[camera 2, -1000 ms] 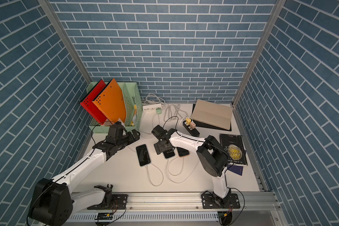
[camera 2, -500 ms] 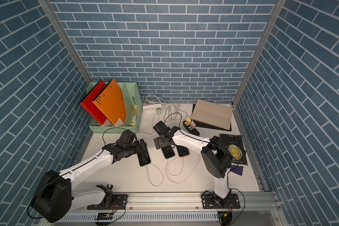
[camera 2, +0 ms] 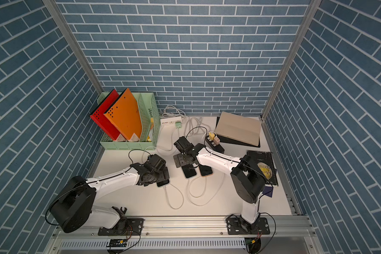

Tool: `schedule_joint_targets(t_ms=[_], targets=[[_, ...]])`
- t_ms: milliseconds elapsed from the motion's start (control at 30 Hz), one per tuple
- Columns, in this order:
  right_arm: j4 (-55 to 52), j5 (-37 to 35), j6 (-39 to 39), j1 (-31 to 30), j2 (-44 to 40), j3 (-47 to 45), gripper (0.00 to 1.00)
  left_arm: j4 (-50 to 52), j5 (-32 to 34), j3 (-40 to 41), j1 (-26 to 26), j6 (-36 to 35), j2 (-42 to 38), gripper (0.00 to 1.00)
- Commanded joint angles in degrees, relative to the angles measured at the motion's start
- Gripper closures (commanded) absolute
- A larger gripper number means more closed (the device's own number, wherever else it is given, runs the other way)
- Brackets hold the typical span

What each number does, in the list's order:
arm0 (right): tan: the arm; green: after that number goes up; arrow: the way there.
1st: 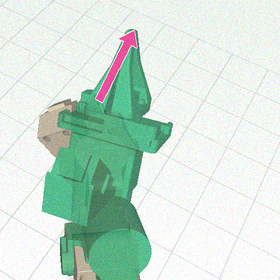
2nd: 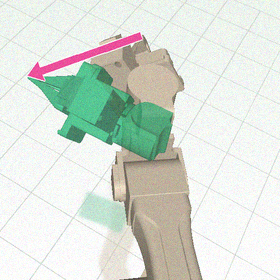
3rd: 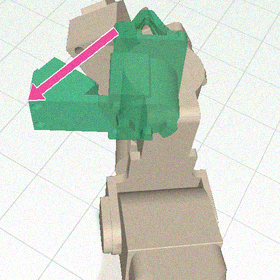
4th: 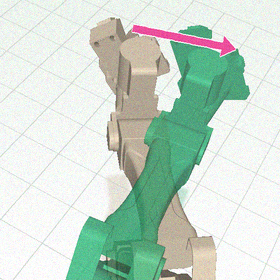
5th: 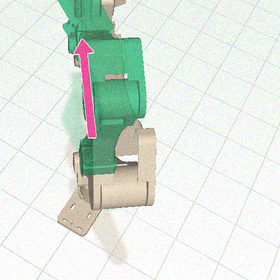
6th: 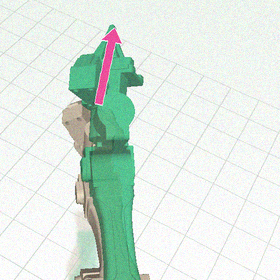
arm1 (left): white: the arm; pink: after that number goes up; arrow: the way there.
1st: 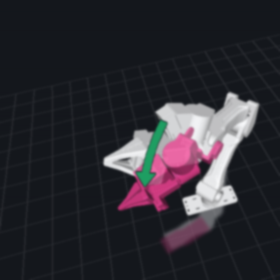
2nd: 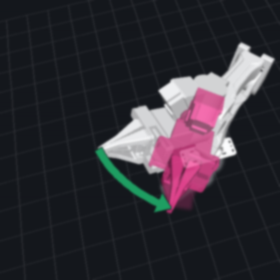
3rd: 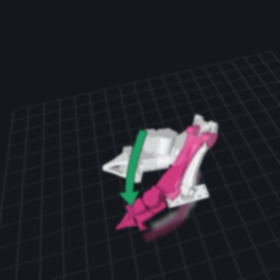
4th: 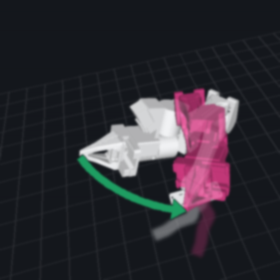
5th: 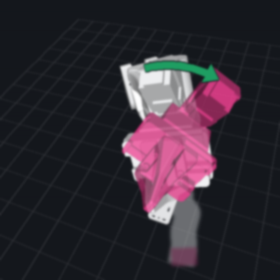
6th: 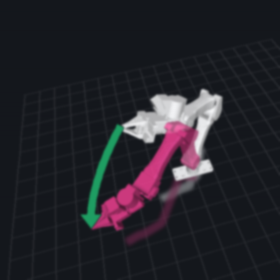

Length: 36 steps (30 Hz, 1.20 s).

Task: Unplug the charging cable from the phone
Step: Pick up the phone at the center of the board.

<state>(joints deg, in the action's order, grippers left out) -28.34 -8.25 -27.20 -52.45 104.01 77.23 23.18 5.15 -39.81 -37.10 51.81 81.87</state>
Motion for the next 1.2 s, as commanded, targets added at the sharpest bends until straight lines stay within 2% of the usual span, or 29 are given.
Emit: schedule_joint_targets(t_ms=[0, 733, 1167], targets=[[0.6, -1.1, -1.0, 0.2, -1.9, -1.3, 0.0, 1.0, 1.6, -2.1, -0.2, 0.7, 1.5, 0.0], [2.0, 0.4, 0.4, 0.1, -2.1, -2.1, 0.0, -0.3, 1.4, -4.1, -0.3, 0.7, 6.4, 0.0], [3.0, -0.8, 0.5, 0.2, -4.2, -3.8, 0.01, 0.7, 1.0, -4.1, 0.1, 1.3, 8.9, 0.1]])
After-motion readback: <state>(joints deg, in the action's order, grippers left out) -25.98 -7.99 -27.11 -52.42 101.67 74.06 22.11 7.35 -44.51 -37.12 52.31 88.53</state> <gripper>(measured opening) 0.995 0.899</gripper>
